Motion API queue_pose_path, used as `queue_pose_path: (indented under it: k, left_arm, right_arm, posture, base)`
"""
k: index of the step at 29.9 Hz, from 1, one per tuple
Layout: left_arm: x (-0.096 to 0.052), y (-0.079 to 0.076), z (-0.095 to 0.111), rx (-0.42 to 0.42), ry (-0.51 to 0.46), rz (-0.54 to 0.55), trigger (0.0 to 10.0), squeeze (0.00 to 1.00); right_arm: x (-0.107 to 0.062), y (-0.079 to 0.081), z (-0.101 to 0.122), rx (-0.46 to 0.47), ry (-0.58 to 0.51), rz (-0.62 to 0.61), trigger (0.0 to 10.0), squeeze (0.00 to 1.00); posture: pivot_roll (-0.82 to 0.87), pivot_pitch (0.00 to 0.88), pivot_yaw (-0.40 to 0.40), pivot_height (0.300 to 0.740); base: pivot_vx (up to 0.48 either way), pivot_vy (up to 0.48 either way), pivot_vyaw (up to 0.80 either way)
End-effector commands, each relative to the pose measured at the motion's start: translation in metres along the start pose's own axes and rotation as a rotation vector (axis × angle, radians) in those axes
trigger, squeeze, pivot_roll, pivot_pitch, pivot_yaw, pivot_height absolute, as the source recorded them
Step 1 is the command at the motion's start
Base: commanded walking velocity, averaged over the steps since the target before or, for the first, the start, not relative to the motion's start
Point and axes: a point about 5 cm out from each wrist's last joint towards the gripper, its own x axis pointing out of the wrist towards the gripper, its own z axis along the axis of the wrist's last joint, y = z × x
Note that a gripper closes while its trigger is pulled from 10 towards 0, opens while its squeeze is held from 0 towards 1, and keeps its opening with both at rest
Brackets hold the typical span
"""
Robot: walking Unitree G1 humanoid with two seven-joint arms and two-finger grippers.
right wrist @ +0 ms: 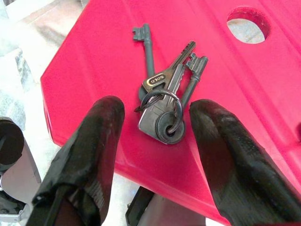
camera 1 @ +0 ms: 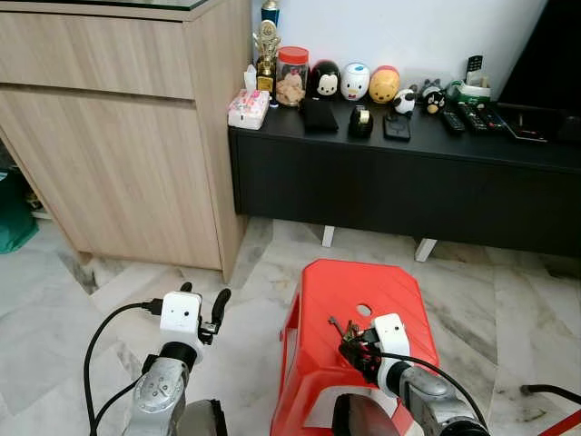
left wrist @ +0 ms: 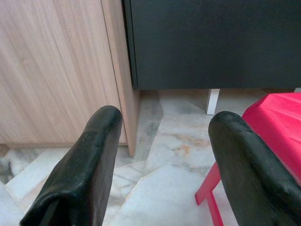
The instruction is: Hang keys on a hook
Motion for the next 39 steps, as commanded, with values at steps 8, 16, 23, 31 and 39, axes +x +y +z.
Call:
queue_pose_path:
  k: [8, 16, 23, 31, 39]
  left_arm:
    - [-0.003, -0.002, -0.005, -0.003, 0.024, -0.008, 10.0, 0.00]
    - [-0.003, -0.003, -0.005, -0.001, 0.023, -0.010, 10.0, 0.00]
    - [-0.003, -0.003, -0.005, 0.000, 0.023, -0.011, 10.0, 0.00]
    - [-0.004, -0.003, -0.005, 0.000, 0.024, -0.014, 10.0, 0.00]
    - [-0.004, -0.004, -0.006, 0.000, 0.024, -0.013, 10.0, 0.00]
  right_arm:
    - [-0.001, 0.000, -0.008, 0.014, 0.023, -0.014, 3.8, 0.00]
    - [-0.002, 0.001, -0.012, 0.019, 0.033, -0.015, 0.0, 0.00]
    - [-0.002, 0.002, -0.013, 0.018, 0.014, -0.012, 0.0, 0.00]
    - [-0.001, 0.006, -0.010, 0.011, -0.016, 0.014, 0.0, 0.00]
    - [0.001, 0.006, 0.001, -0.004, -0.084, -0.012, 0.0, 0.00]
  posture:
    - [0.06, 0.000, -0.088, 0.586]
    - [0.06, 0.000, -0.089, 0.586]
    - [0.06, 0.000, -0.087, 0.586]
    - [0.06, 0.000, -0.086, 0.586]
    - [0.06, 0.000, -0.087, 0.586]
  base:
    - [0.000, 0.000, 0.00]
    - [0.000, 0.000, 0.00]
    - [0.000, 0.000, 0.00]
    - [0.000, 0.000, 0.00]
    - [0.000, 0.000, 0.00]
